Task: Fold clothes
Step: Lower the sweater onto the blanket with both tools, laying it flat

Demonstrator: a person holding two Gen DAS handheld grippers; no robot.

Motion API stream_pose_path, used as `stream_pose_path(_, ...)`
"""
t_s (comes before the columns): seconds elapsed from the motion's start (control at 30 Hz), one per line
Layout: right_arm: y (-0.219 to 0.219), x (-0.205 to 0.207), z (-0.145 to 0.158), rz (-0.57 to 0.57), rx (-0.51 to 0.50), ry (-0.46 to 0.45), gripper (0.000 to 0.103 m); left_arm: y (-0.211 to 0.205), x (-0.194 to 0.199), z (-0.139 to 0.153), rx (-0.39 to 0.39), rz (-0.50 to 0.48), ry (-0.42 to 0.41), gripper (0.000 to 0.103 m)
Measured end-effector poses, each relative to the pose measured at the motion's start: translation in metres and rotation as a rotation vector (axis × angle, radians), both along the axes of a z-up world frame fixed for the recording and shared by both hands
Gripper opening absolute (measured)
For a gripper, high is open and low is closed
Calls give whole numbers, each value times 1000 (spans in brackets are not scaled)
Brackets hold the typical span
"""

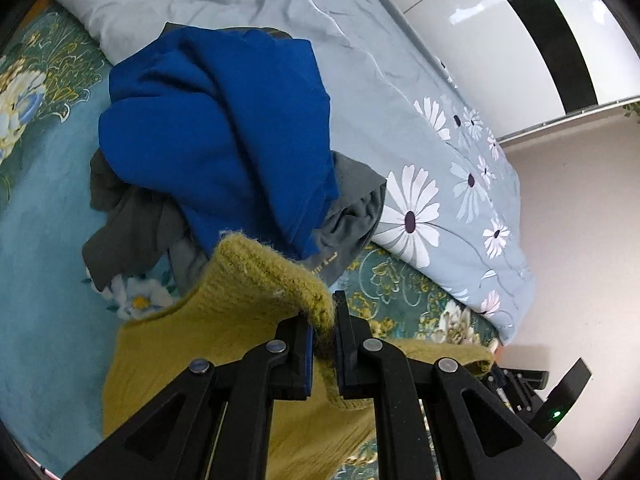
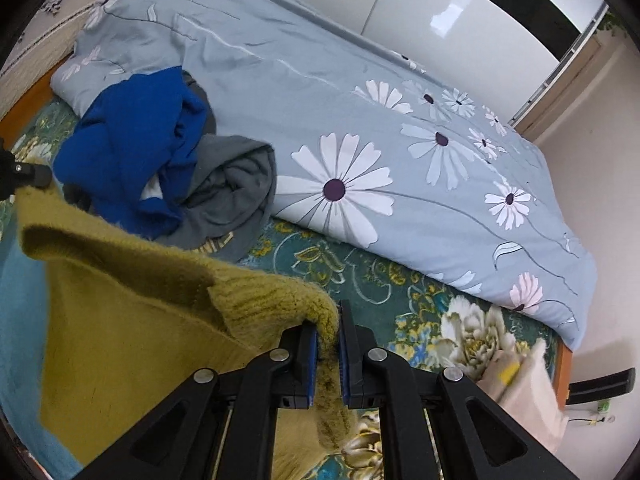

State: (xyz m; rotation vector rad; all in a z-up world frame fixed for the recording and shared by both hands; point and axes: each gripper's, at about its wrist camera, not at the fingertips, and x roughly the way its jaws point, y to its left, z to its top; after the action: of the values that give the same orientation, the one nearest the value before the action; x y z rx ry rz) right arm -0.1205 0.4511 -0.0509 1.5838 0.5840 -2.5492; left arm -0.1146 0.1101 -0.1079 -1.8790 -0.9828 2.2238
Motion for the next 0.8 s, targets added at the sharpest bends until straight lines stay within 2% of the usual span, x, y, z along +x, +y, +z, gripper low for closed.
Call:
stream_pose_path(0.17, -10, 43, -35, 51, 55, -42, 9, -3, 4, -19, 2, 10, -26, 8)
stream_pose_path(0.3, -10, 90, -60, 65, 81, -86, 9, -11, 43, -46, 40, 41, -92, 8)
stream_pose_path(0.57, -16, 181, -94, -15, 37, -205, 9, -21, 127, -78, 65, 51, -184, 9)
stream_pose_path(0.8, -28, 230, -116, -86, 5, -268, 9, -37, 186, -107, 70, 105, -262, 9)
